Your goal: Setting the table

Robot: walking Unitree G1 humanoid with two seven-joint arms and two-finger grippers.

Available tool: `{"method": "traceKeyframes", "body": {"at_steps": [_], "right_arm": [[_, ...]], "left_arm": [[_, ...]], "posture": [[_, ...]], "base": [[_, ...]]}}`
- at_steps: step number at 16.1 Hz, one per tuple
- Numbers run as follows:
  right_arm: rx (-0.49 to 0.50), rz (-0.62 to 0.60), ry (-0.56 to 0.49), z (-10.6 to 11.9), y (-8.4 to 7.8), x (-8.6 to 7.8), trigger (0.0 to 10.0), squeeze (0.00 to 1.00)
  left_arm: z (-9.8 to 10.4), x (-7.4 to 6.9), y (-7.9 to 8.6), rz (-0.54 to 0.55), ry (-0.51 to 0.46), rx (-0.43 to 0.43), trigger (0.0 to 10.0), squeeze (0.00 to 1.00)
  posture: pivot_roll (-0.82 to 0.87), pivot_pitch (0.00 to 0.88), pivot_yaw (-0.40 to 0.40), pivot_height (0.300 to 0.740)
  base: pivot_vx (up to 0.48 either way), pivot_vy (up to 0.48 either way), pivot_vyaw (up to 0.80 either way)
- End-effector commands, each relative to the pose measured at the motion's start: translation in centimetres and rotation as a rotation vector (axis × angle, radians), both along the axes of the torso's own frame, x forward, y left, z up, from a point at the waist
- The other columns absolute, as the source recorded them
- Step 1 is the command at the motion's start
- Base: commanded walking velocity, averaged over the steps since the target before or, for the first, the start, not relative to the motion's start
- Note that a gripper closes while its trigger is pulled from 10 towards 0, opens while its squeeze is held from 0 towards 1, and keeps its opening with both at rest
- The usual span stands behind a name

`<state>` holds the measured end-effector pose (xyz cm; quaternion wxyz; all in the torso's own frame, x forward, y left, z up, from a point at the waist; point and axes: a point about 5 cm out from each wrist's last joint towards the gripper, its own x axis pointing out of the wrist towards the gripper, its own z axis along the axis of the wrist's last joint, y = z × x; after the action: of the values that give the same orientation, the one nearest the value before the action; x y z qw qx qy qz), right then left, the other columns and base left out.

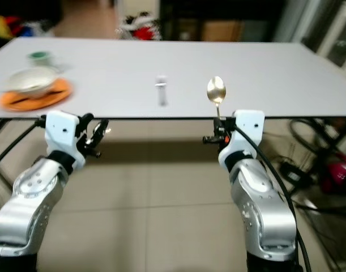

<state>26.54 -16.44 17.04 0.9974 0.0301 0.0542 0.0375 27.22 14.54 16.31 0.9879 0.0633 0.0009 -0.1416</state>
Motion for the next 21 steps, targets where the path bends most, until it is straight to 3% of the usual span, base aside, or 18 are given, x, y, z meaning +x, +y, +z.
{"method": "traceKeyframes", "body": {"at_steps": [1, 8, 14, 16, 21], "right_arm": [[0.008, 0.002, -0.018, 0.5, -0.1, 0.1, 10.0, 0.00], [-0.056, 0.075, -0.006, 0.3, 0.7, 0.2, 10.0, 0.00], [-0.051, 0.082, 0.021, -0.1, 0.7, 0.3, 10.0, 0.00], [-0.074, 0.113, 0.034, -0.3, 1.2, 0.2, 10.0, 0.00], [-0.031, 0.064, 0.060, -0.9, 0.8, 0.5, 10.0, 0.00]], "left_arm": [[0.4, 0.1, 0.0, -0.008, -0.015, 0.013, 10.0, 0.00], [0.5, 0.2, 0.0, -0.013, -0.020, 0.009, 10.0, 0.00], [0.3, -0.3, 0.2, -0.006, -0.008, 0.007, 10.0, 0.00], [0.2, -0.4, 0.4, 0.002, -0.004, 0.008, 10.0, 0.00], [0.3, -0.3, 0.5, -0.005, -0.001, 0.015, 10.0, 0.00]], "posture": [[0.05, 0.000, 0.007, 0.740], [0.06, 0.000, 0.005, 0.740], [0.07, 0.000, -0.001, 0.740], [0.07, 0.000, -0.003, 0.740], [0.08, 0.000, 0.014, 0.740]], "base": [[0.356, 0.000, 0.00], [0.391, 0.000, 0.06], [0.394, 0.000, 0.07], [0.396, 0.000, 0.80], [0.395, 0.000, 0.00]]}}
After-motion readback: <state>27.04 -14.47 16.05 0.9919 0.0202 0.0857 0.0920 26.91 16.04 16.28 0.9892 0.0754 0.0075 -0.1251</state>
